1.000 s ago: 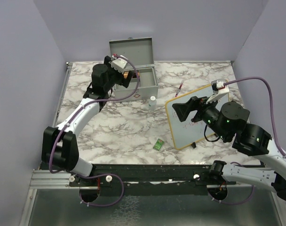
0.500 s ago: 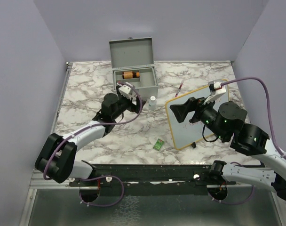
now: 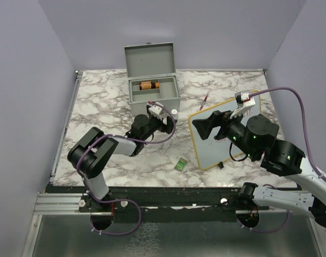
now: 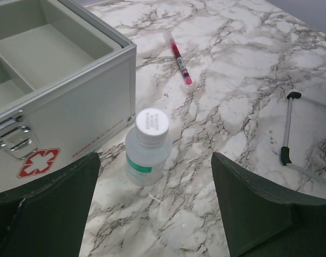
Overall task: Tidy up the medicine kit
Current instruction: Pick up the pill bottle at the center of the board.
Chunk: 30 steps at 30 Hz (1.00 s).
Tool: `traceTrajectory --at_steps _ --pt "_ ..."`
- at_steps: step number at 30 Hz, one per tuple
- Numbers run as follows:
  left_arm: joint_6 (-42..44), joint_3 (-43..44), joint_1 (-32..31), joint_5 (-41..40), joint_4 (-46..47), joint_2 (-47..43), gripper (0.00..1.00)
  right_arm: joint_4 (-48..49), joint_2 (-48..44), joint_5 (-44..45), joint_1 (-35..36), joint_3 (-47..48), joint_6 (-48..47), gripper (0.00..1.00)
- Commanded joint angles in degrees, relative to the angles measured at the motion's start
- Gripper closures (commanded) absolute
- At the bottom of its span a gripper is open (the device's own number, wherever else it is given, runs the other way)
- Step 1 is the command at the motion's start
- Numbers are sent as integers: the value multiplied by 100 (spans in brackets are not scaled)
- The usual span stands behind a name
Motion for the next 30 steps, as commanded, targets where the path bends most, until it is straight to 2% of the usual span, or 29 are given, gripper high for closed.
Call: traceTrajectory --at_steps 1,9,22,30 --pt "-67 202 -262 -394 1070 604 15 2 -27 21 -29 120 26 0" --pt "-24 512 -377 -1051 1236 1304 18 -36 14 71 -29 172 11 0" --pt "330 805 -383 -930 1475 1927 33 11 93 222 -29 297 -105 0" --pt "456 822 -380 -776 1780 2040 58 -101 33 308 -29 295 -82 0"
